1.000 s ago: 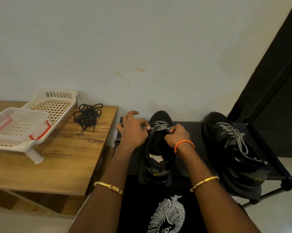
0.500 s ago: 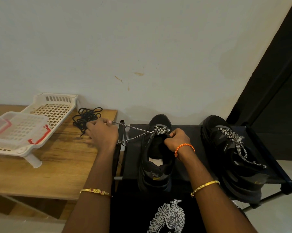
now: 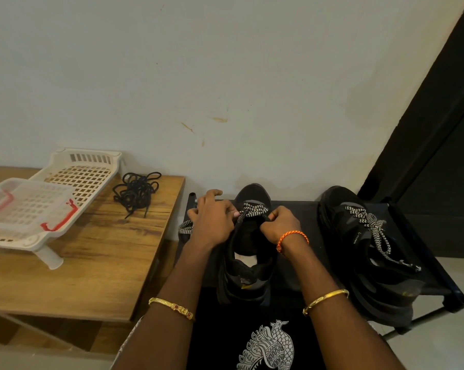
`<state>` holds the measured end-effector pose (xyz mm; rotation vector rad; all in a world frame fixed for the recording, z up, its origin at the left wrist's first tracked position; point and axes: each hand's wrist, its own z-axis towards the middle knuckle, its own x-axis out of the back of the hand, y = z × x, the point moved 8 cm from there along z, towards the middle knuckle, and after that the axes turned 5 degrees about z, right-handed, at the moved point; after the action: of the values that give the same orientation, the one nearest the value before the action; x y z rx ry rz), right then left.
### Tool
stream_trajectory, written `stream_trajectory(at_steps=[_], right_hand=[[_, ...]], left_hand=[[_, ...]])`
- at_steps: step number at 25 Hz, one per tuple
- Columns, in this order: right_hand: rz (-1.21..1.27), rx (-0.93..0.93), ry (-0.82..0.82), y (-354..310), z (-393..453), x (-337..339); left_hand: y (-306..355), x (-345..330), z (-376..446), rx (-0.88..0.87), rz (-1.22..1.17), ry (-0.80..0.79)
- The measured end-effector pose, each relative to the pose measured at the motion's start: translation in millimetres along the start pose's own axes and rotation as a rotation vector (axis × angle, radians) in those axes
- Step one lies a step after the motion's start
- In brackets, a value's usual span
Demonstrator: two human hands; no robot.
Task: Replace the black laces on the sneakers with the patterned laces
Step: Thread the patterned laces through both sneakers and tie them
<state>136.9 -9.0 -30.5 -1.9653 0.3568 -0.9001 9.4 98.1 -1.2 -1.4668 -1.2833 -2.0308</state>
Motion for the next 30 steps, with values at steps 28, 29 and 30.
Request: stream_trajectory(at_steps=[28,29,30], right_hand=[[0.382,0.534,-0.266,-74.2,-44.0,-12.2],[0.452,0.544,-0.336,-78.0,-47.5,-17.5],[0.524,0.544,-0.369,-80.7,-49.2,-19.2]], left_hand=[[46.6,65.7,-20.4,-0.142,-0.955,-0.288],[52.9,68.7,-22.0,-0.167,-0.973,-0.295],[57.5,71.2,-23.0,-0.171,-0.989,-0.286]])
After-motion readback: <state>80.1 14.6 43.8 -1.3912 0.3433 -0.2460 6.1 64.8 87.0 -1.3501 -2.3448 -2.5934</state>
